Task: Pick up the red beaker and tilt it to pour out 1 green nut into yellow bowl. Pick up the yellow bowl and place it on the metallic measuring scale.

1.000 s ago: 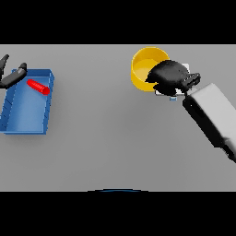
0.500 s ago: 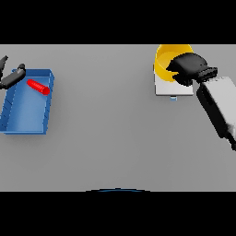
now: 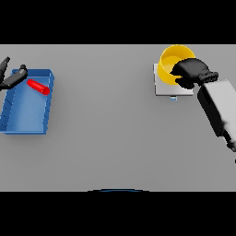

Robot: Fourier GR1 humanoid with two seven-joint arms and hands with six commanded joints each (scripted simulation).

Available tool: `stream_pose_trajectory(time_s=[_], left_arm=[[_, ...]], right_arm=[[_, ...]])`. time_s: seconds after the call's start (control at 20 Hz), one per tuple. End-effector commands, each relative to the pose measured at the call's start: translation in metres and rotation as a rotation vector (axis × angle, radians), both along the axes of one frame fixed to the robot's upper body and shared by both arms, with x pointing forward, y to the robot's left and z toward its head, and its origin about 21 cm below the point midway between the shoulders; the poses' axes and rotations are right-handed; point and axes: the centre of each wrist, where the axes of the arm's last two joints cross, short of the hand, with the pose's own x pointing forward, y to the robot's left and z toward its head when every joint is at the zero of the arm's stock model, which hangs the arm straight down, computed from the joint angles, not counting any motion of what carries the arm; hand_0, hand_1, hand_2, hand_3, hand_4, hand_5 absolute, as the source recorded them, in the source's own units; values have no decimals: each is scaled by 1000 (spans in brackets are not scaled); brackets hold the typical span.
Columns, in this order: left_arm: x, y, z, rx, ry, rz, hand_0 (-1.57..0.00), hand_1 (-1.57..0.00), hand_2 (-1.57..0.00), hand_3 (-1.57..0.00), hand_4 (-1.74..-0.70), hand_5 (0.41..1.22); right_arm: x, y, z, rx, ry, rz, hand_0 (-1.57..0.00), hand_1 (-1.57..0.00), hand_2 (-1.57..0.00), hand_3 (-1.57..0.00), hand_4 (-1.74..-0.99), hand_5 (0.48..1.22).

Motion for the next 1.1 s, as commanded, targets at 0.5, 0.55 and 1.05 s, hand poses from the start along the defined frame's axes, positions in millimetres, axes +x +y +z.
stream_pose_trajectory(time_s=[0.5, 0.55, 1.05], left_arm=[[-2, 2, -2, 2, 9, -11, 1, 1, 1, 1, -835, 768], [-3, 3, 1, -5, -4, -15, 1, 1, 1, 1, -839, 764], [1, -2, 3, 1, -4, -12, 1, 1, 1, 1, -833, 760]], right_arm=[[1, -7, -3, 42, 68, -57, -946, -811, -708, -576, -1535, 965], [2, -2, -2, 51, 78, -62, -757, -673, -579, -476, -1513, 923], [2, -3, -6, -2, 120, -72, -80, -79, -62, -53, -1395, 787]])
